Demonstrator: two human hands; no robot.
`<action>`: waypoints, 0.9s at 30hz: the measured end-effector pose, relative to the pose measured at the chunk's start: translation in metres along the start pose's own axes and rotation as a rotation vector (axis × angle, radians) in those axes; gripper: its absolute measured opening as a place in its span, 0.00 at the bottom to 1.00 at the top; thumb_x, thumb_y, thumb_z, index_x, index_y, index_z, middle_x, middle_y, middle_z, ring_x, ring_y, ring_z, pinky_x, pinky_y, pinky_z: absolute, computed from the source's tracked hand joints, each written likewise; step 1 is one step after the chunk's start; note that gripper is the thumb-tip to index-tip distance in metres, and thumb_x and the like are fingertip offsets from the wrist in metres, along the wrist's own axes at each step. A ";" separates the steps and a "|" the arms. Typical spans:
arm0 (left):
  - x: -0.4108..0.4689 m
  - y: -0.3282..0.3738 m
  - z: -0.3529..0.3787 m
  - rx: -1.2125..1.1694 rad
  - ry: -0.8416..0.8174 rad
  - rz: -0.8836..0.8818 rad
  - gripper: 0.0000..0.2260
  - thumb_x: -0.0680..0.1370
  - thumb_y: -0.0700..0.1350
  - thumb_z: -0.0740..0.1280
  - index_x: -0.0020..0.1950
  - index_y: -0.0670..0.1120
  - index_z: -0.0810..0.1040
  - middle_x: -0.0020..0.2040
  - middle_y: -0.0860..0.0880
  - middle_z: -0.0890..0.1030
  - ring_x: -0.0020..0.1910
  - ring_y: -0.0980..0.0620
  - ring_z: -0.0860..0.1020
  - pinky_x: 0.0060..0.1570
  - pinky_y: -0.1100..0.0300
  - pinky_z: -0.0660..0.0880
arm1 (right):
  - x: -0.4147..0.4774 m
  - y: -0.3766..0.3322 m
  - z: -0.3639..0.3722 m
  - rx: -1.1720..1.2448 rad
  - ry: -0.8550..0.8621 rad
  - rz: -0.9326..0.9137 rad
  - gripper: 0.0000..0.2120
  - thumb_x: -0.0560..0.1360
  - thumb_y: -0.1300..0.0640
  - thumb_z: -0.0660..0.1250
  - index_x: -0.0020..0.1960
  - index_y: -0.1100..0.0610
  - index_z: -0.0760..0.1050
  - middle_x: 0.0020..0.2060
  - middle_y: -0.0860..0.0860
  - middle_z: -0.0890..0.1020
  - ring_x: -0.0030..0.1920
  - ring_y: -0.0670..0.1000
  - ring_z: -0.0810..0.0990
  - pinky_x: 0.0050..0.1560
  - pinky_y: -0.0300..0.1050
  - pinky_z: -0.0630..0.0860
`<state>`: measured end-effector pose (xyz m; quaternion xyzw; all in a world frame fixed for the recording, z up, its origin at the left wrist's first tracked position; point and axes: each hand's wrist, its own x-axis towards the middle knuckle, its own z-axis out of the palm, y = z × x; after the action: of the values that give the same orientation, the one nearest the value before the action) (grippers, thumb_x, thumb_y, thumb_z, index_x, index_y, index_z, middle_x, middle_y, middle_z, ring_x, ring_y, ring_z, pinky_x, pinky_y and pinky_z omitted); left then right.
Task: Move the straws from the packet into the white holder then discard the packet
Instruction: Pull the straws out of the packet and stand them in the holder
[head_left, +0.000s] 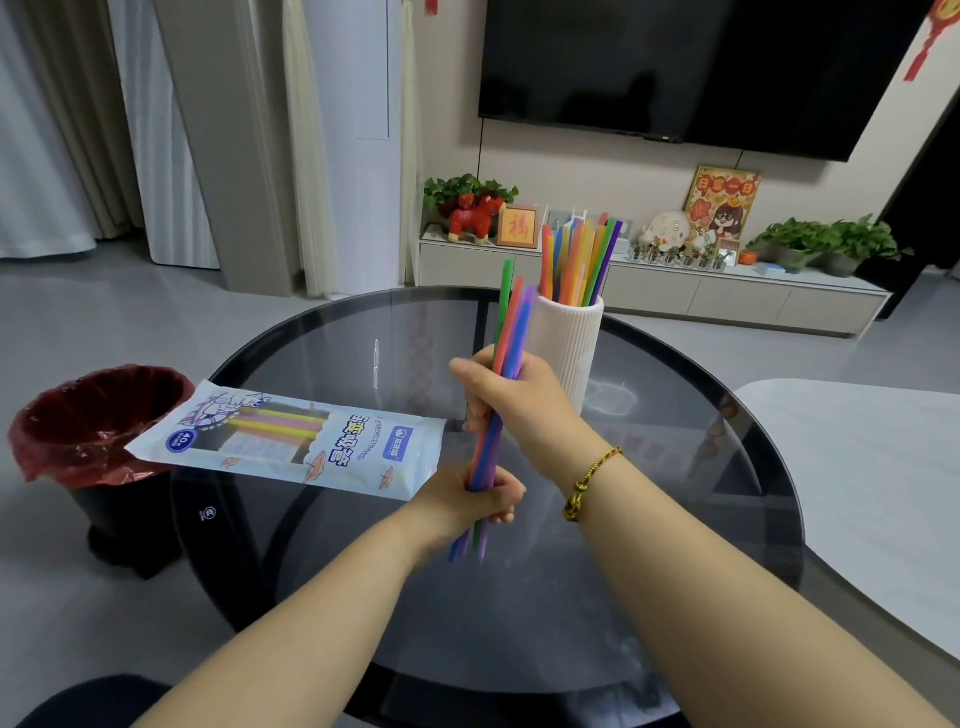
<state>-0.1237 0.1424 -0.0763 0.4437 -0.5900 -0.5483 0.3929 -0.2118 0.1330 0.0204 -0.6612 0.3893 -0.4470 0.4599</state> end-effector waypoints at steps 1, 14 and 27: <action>0.000 -0.002 0.001 0.014 0.005 -0.010 0.10 0.73 0.39 0.64 0.33 0.50 0.76 0.23 0.57 0.79 0.27 0.63 0.76 0.32 0.74 0.73 | -0.001 0.002 0.001 0.018 0.001 0.019 0.14 0.75 0.59 0.63 0.30 0.56 0.69 0.21 0.50 0.70 0.20 0.44 0.70 0.26 0.36 0.75; -0.002 0.011 -0.006 -0.061 0.101 -0.036 0.13 0.77 0.45 0.59 0.33 0.47 0.74 0.16 0.56 0.64 0.17 0.60 0.60 0.19 0.71 0.58 | 0.017 -0.026 -0.034 0.417 0.302 -0.001 0.16 0.78 0.57 0.57 0.32 0.57 0.65 0.15 0.46 0.66 0.17 0.45 0.65 0.21 0.37 0.69; 0.044 0.076 0.005 -0.052 0.145 0.137 0.19 0.78 0.55 0.47 0.41 0.52 0.76 0.34 0.55 0.80 0.32 0.58 0.75 0.36 0.65 0.74 | 0.043 -0.049 -0.088 -0.219 0.449 -0.170 0.19 0.75 0.57 0.60 0.25 0.53 0.68 0.20 0.45 0.71 0.21 0.41 0.72 0.27 0.33 0.72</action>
<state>-0.1483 0.1019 -0.0024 0.4309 -0.5746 -0.5016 0.4824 -0.2775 0.0840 0.0932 -0.6217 0.4705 -0.5748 0.2485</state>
